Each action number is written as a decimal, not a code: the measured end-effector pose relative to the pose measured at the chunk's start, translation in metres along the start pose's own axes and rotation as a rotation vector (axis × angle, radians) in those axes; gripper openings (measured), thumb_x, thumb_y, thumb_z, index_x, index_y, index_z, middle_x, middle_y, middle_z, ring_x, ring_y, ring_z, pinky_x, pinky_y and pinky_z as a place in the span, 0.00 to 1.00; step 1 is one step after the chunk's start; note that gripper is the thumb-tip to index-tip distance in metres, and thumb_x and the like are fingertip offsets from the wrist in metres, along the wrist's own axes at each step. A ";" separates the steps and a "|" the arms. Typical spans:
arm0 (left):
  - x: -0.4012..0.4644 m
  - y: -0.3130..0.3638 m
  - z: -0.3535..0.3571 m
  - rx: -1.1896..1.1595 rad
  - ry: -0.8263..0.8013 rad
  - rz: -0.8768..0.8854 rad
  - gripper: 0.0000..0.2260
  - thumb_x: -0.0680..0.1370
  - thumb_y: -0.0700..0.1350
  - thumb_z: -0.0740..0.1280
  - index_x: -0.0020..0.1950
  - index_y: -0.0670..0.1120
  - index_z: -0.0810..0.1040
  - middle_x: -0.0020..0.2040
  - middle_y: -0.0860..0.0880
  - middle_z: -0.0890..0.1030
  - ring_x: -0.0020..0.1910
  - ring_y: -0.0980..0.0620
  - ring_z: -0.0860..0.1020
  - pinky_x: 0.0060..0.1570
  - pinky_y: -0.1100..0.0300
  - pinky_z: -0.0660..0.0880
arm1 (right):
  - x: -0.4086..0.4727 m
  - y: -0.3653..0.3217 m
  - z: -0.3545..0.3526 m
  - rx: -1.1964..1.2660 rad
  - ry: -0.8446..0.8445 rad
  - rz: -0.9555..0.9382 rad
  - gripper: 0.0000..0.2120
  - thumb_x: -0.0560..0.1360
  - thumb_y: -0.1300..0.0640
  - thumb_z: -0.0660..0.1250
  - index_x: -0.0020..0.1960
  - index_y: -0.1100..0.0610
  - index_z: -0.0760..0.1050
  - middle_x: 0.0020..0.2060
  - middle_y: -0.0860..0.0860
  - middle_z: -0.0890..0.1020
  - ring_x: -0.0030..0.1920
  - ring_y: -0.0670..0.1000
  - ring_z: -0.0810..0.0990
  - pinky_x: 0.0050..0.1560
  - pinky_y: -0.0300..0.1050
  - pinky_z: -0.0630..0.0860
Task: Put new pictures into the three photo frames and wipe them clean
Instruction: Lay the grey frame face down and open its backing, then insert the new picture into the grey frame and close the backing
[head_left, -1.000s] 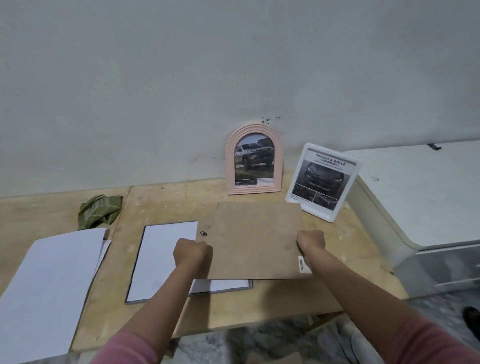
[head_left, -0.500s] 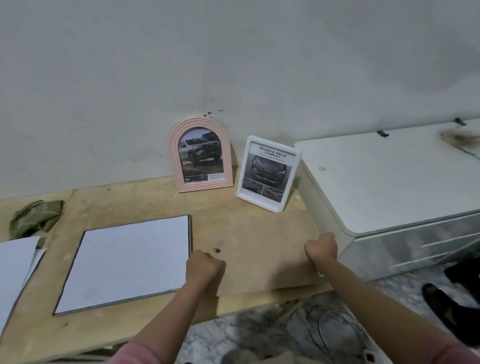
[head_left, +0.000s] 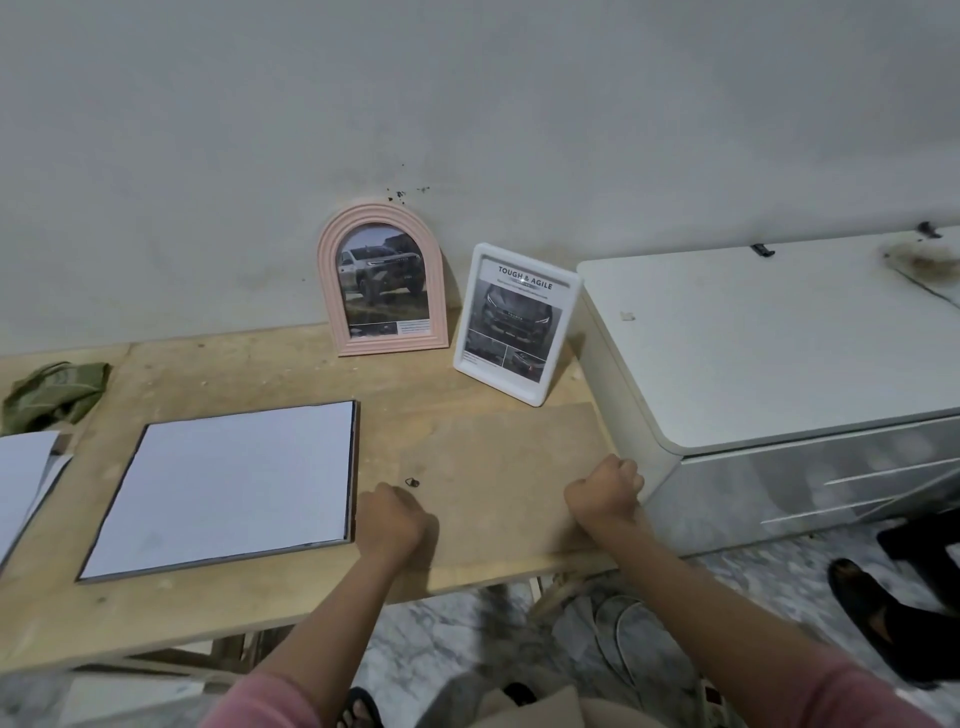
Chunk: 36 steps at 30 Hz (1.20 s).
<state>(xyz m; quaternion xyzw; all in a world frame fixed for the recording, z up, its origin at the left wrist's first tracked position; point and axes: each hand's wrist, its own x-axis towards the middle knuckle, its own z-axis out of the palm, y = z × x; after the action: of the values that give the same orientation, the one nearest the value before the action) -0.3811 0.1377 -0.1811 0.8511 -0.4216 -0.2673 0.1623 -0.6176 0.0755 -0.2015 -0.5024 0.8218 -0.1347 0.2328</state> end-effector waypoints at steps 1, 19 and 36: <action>0.000 -0.002 0.002 0.008 0.003 0.014 0.14 0.75 0.45 0.64 0.52 0.35 0.74 0.52 0.36 0.77 0.49 0.38 0.78 0.46 0.52 0.75 | -0.002 0.001 0.002 -0.011 -0.006 -0.023 0.21 0.68 0.62 0.65 0.59 0.67 0.68 0.60 0.62 0.69 0.61 0.63 0.66 0.63 0.52 0.66; 0.006 -0.063 -0.042 -0.106 0.221 0.164 0.11 0.77 0.44 0.63 0.58 0.40 0.75 0.53 0.45 0.73 0.51 0.47 0.74 0.45 0.59 0.69 | -0.054 -0.085 0.061 -0.044 -0.188 -0.496 0.26 0.72 0.60 0.59 0.69 0.61 0.63 0.69 0.58 0.66 0.70 0.59 0.62 0.72 0.52 0.58; 0.134 -0.222 -0.199 0.129 0.092 0.109 0.26 0.76 0.53 0.66 0.69 0.41 0.66 0.68 0.42 0.66 0.66 0.43 0.67 0.58 0.53 0.69 | -0.102 -0.258 0.161 -0.392 -0.248 -0.701 0.27 0.77 0.47 0.59 0.70 0.60 0.60 0.70 0.56 0.65 0.69 0.57 0.64 0.69 0.53 0.61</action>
<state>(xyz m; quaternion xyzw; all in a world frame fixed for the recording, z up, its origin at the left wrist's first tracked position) -0.0557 0.1715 -0.1752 0.8469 -0.4760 -0.1911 0.1406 -0.2976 0.0499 -0.1963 -0.7989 0.5768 0.0145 0.1699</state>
